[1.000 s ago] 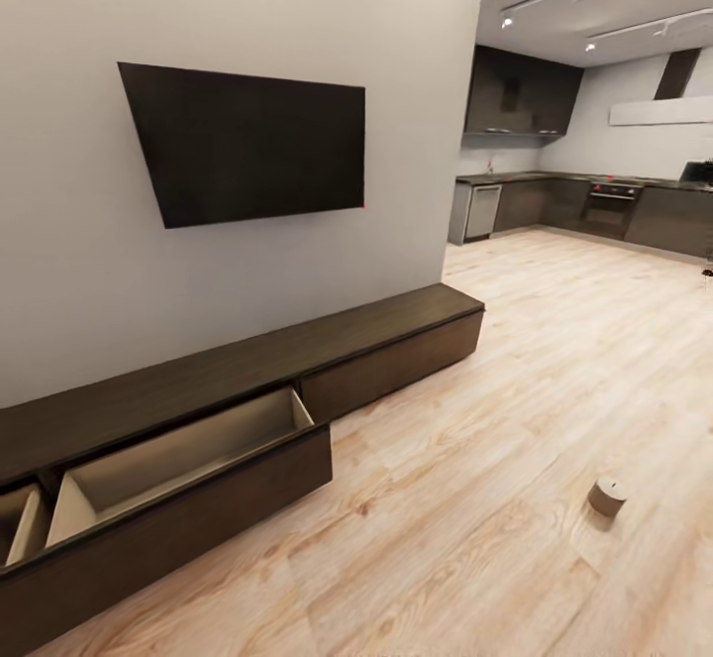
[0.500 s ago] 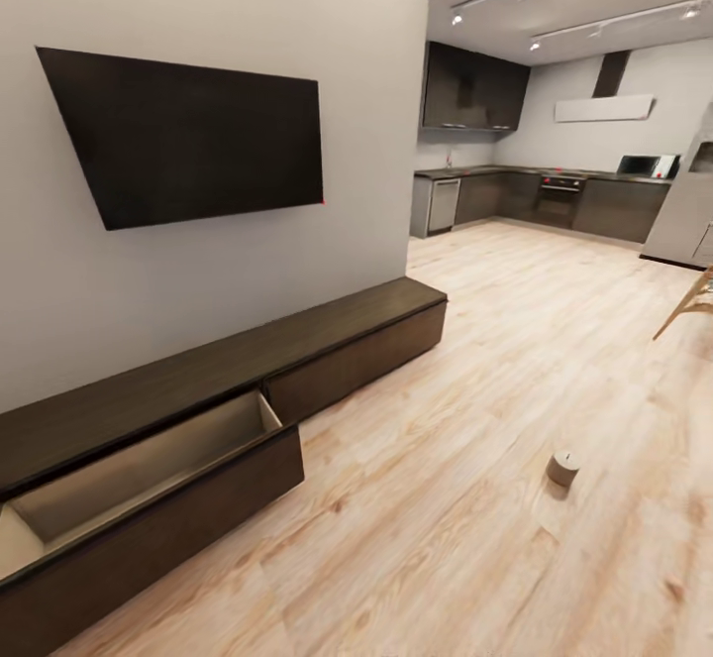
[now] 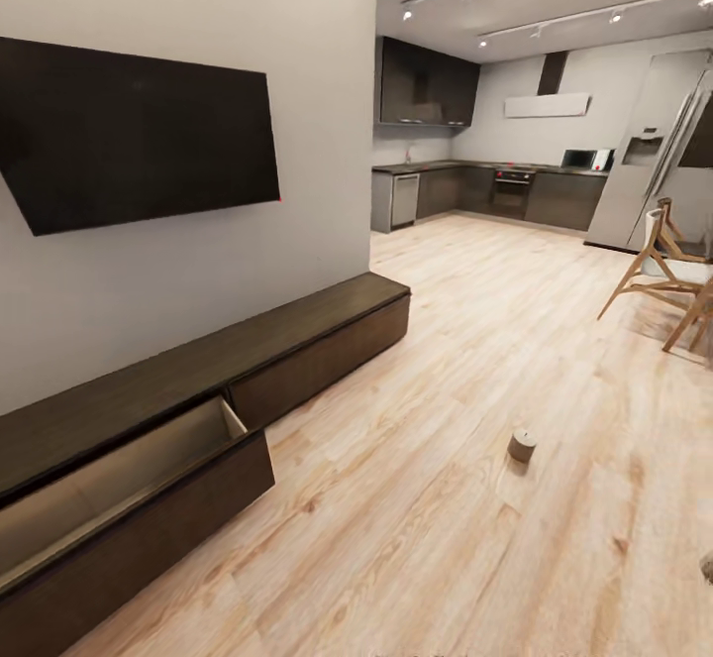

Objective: Place each of the two pumpkins and all three candles from the living room inside a cabinet in the living room (use any cabinet), then make sure every cabinet is closed, and position the cauldron so it is next to a table in the living room.

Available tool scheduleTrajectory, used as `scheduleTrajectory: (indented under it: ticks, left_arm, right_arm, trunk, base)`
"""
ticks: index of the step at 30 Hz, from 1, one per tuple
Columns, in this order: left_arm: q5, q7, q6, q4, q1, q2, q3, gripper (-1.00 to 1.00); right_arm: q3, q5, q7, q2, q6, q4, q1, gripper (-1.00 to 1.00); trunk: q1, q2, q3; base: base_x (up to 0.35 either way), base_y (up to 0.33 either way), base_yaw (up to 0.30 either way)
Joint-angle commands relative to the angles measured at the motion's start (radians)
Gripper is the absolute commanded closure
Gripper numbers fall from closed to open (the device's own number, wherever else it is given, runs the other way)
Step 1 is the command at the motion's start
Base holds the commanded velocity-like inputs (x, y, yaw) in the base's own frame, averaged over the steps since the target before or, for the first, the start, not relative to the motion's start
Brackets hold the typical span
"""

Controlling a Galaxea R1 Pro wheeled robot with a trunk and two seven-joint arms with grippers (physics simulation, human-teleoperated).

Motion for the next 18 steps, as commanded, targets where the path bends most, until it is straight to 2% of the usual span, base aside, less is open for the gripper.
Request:
scheduleTrajectory:
  ticks: [1,13,18]
  left_arm:
    - [0.010,0.007,0.005,-0.004,0.000,0.001,-0.008,-1.00]
    - [0.010,0.007,0.005,-0.004,0.000,0.001,-0.008,-1.00]
    - [0.010,0.007,0.005,-0.004,0.000,0.001,-0.008,-1.00]
  right_arm:
    - [-0.001,-0.011,0.006,0.000,-0.005,0.004,-0.002,-1.00]
    - [-0.002,-0.016,0.003,0.000,-0.006,0.005,-0.001,-1.00]
    - [-0.003,-0.017,0.003,0.000,-0.008,0.005,0.017,-1.00]
  trunk:
    - [0.000,0.000,-0.002]
    - [0.000,0.000,-0.011]
    - [0.000,0.000,-0.015]
  base:
    - [0.000,0.000,-0.253]
    - [0.000,0.000,-0.253]
    - [0.000,0.000,-0.253]
